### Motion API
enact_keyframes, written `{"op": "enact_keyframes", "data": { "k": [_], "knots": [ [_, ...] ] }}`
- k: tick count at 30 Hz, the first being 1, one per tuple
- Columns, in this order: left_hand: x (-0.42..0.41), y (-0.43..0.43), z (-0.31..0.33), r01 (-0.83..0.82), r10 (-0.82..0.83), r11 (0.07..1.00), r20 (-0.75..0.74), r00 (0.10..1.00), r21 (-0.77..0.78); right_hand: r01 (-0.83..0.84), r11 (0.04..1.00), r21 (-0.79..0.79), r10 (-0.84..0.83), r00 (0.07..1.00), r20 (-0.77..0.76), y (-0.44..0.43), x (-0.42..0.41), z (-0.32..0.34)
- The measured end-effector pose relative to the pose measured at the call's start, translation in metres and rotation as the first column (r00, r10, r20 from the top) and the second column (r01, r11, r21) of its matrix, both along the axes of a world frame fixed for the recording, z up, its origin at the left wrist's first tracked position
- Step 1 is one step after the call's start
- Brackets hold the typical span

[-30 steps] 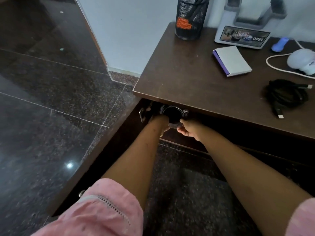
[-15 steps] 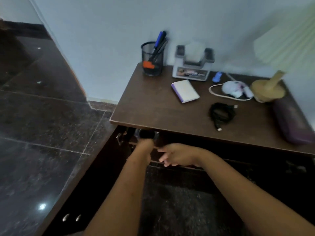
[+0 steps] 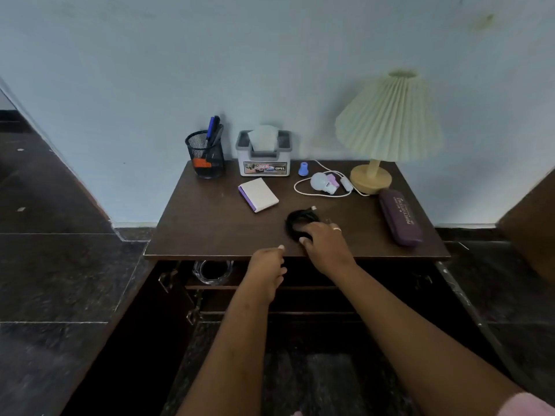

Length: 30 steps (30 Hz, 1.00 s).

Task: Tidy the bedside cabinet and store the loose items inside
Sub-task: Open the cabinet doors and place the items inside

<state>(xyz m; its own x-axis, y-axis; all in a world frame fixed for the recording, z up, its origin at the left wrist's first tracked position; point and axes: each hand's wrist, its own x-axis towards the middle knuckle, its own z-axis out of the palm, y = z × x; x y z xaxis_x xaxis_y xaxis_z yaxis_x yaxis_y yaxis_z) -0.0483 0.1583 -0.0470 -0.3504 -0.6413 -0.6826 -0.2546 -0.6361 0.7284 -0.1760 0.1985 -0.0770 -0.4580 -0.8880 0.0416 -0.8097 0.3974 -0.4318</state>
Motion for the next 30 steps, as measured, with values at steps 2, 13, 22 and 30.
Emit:
{"op": "enact_keyframes", "data": {
  "k": [2,13,22,30],
  "knots": [
    [-0.003,0.009,-0.01,-0.06,0.058,0.998,-0.066,0.996,-0.018,-0.075,0.996,-0.043,0.077,0.996,0.038,0.01,-0.001,0.003],
    [0.003,0.029,-0.033,-0.229,0.236,0.971,-0.143,0.961,0.066,0.198,0.945,-0.259,-0.034,0.849,0.528,0.054,0.024,0.008],
    [0.007,0.043,-0.068,-0.188,0.191,0.976,-0.018,0.981,0.114,0.144,0.891,0.431,-0.431,0.565,0.703,0.062,0.04,-0.018],
    [-0.021,0.029,-0.108,-0.145,0.143,0.978,0.025,0.989,0.149,0.215,0.842,0.496,-0.54,0.321,0.778,0.048,0.019,-0.07]
  ]
}}
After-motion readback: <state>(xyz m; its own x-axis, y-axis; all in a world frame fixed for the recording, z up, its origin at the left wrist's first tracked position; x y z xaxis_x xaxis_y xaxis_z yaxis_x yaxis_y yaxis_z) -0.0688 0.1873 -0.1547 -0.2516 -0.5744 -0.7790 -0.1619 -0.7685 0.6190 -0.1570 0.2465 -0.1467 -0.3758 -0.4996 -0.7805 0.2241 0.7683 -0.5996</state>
